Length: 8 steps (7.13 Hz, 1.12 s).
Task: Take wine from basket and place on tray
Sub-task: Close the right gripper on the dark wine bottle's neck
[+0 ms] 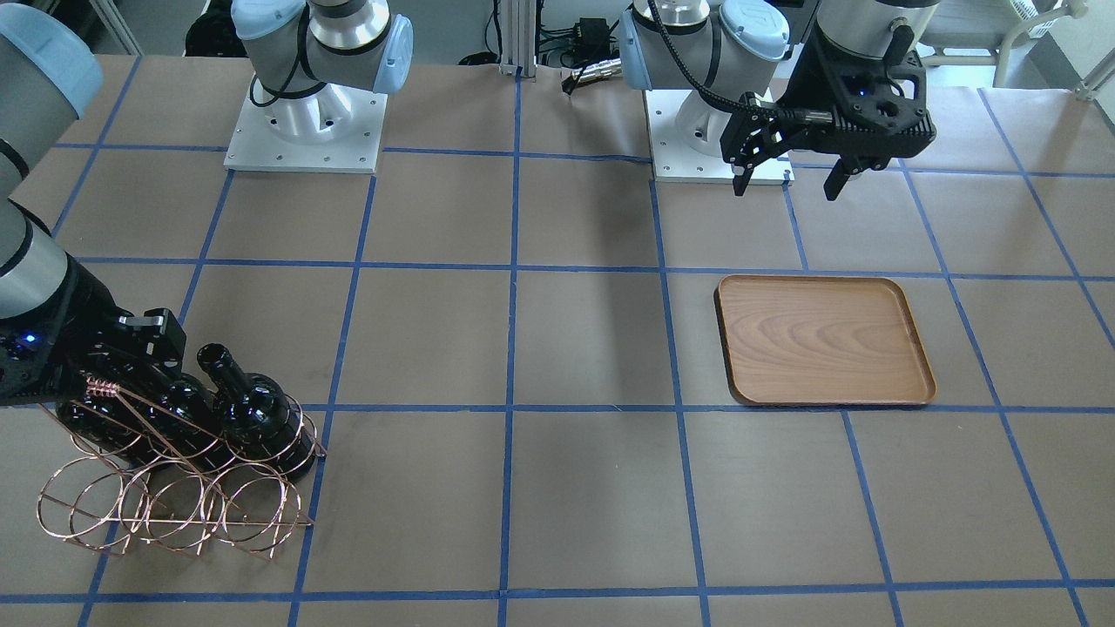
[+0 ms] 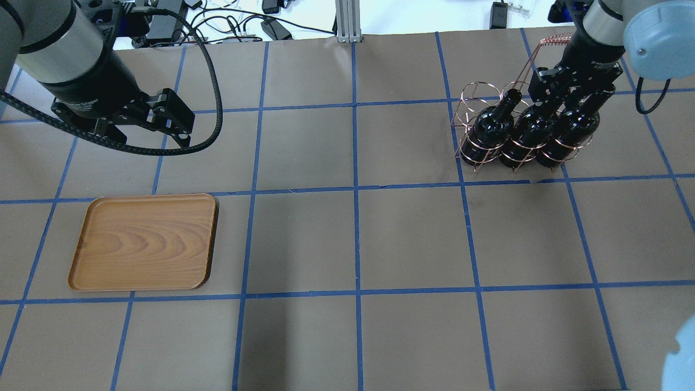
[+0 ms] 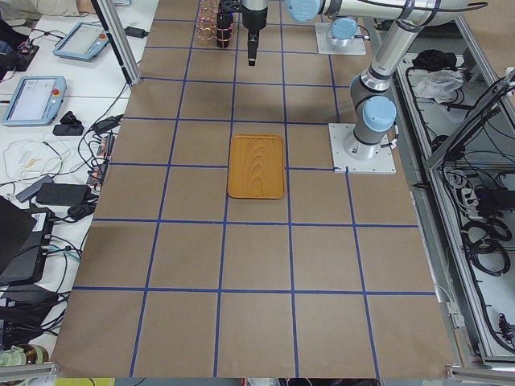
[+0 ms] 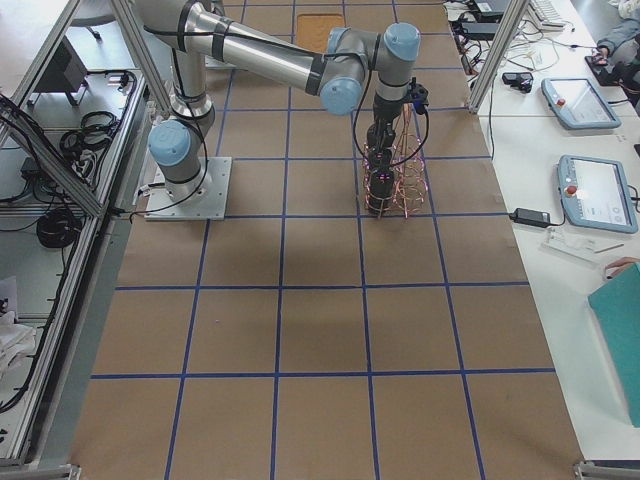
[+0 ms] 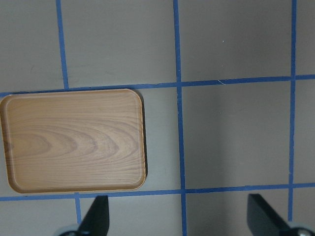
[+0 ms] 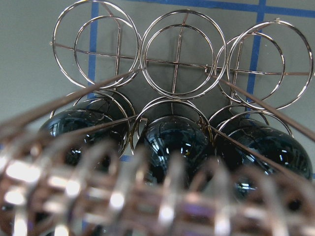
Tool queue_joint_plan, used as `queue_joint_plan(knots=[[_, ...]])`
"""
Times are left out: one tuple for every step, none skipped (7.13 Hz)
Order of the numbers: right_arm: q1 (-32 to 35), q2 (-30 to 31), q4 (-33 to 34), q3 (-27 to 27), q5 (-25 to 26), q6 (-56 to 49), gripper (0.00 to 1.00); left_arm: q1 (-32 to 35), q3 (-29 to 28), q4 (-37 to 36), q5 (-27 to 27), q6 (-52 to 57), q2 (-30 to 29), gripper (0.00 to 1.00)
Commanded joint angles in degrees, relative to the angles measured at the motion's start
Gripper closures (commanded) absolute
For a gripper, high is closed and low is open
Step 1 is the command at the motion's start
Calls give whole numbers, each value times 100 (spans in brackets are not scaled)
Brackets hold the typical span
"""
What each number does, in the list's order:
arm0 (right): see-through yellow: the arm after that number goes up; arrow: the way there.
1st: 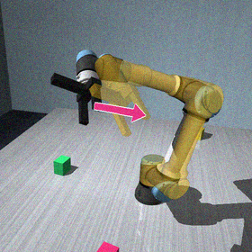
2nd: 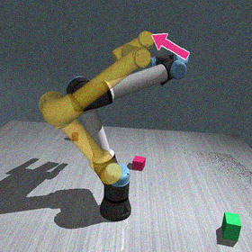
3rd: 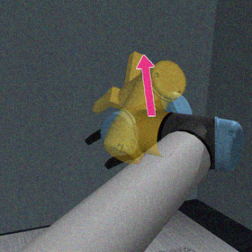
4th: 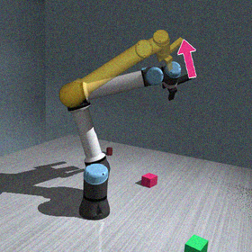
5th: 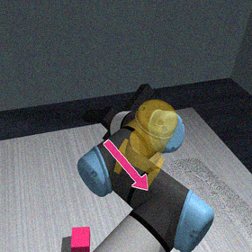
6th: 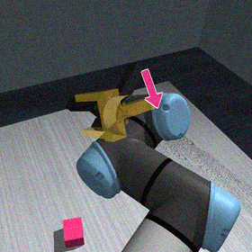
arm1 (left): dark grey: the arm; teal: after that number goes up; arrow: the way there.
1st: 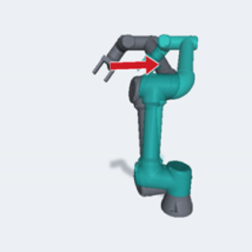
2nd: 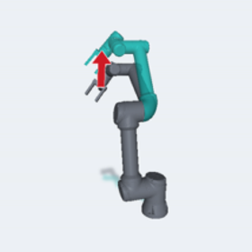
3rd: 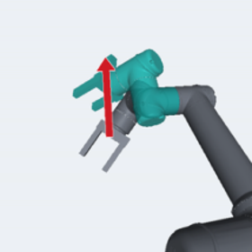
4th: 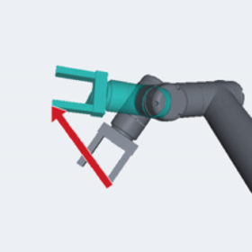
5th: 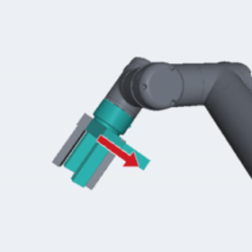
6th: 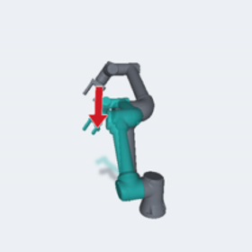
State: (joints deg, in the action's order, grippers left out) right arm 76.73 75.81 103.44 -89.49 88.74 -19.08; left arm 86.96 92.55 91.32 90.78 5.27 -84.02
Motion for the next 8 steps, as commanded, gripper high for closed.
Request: queue_joint_plan(knots=[[0,-57,-8,98,3,1,63,6,0,-9,1,0,0,0],[0,-93,-17,212,3,9,75,-3,9,0,10,0,0,0],[9,-76,-52,248,3,36,82,-3,9,-9,1,0,0,0],[26,-49,-131,379,21,27,88,-3,9,-18,1,0,0,0],[26,-32,-271,441,12,36,95,-3,9,-9,1,9,0,0],[53,108,-672,720,47,88,96,-3,9,-9,1,0,0,0],[114,344,-1486,1254,39,115,100,14,9,-18,-8,0,0,0],[167,625,-2190,1590,73,159,100,6,9,-9,-8,0,0,0]])
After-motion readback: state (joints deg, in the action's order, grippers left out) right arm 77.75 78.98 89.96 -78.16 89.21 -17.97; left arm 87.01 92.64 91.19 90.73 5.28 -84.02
